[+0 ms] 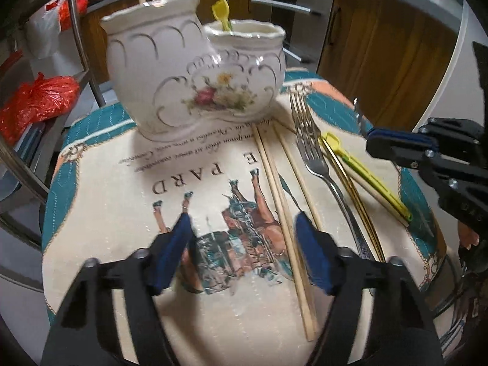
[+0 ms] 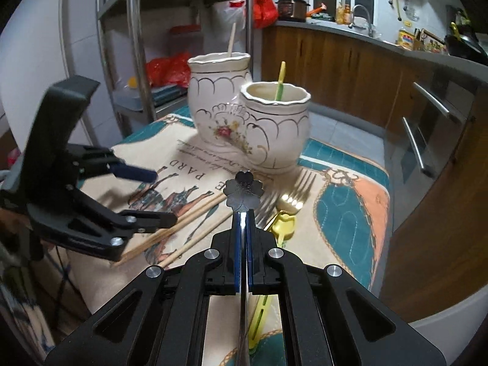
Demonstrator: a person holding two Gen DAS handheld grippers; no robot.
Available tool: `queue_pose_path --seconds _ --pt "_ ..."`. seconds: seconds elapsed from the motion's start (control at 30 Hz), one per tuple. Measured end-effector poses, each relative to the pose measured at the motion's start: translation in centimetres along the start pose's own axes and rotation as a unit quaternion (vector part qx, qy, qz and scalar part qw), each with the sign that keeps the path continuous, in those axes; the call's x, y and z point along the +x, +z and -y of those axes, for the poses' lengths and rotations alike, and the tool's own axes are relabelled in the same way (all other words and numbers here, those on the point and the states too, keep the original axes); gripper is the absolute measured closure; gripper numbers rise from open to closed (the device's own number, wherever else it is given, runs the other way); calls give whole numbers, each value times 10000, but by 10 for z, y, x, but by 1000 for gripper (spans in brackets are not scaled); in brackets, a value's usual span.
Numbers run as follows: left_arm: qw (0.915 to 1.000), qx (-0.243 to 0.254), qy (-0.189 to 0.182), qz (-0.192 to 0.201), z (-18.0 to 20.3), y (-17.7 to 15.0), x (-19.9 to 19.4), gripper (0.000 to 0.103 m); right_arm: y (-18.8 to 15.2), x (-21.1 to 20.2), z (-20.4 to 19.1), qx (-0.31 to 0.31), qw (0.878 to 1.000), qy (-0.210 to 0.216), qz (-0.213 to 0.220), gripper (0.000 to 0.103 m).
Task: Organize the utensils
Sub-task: 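Drop the flower spoon into the short holder while the left tool drops the chopstick into the tall holder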
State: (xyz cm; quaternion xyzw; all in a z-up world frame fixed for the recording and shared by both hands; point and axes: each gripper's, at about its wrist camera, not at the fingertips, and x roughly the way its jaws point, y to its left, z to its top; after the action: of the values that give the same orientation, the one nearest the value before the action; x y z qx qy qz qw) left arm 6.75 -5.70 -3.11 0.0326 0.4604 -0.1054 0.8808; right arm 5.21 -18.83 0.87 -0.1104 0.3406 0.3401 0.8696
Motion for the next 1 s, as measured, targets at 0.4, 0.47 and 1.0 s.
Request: queue_pose_path --seconds 0.4,0.47,1.0 --pt "9997 130 35 -199 11 5 4 72 0 -9 -5 147 9993 16 337 99" --pt "9995 208 47 -246 18 5 6 72 1 -12 -6 173 9990 -10 420 99" --pt "9987 175 -419 216 -13 -6 -16 98 13 -51 -8 498 9887 -62 1414 99"
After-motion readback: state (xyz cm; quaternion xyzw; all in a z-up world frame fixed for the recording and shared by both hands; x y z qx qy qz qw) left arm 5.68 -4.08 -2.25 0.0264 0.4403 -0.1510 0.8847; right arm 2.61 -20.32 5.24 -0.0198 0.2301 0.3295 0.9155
